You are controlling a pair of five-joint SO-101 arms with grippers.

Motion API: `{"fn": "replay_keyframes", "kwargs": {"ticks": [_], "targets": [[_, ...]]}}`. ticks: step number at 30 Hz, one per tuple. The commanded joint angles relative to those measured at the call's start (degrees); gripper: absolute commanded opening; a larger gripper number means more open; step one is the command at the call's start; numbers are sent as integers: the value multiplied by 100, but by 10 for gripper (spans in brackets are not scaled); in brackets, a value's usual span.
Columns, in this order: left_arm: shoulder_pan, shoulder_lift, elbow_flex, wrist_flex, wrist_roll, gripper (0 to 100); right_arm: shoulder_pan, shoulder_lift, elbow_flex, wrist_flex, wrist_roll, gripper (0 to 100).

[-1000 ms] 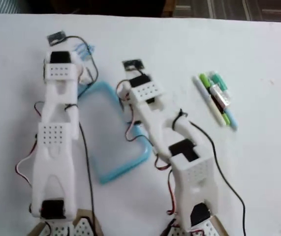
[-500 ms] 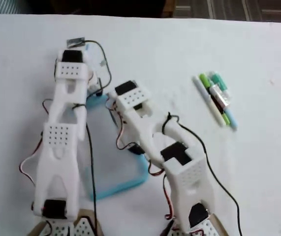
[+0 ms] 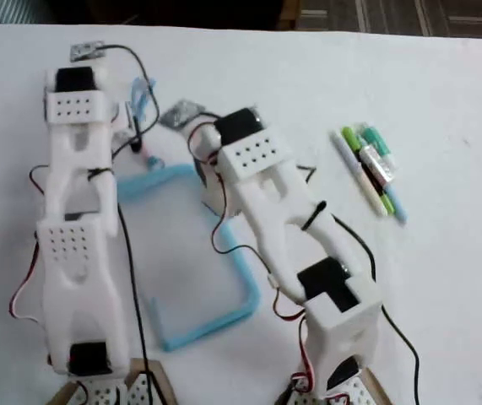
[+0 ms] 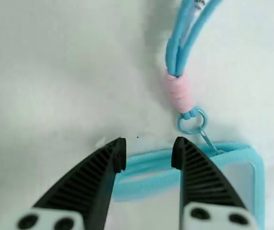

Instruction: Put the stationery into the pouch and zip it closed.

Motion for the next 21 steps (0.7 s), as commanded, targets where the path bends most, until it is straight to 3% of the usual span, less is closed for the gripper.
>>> {"fn": "replay_keyframes", "kwargs": {"ticks": [1, 5, 8, 14, 21], "targets": [[-413, -835, -13, 88, -44, 188, 4, -13, -1002, -84, -273, 33], [-1371, -1196, 13, 88, 167, 188, -312, 840, -1943, -251, -1582, 122], [-2119, -1310, 22, 88, 167, 188, -576, 1596, -2778, -259, -2084, 179], [-2936, -1327, 224, 97, 149, 188, -901, 3257, -4905, -804, -2233, 187], [-2998, -1354, 1279, 26, -62, 187, -1033, 4541, -6127, -1815, -2251, 190]]}}
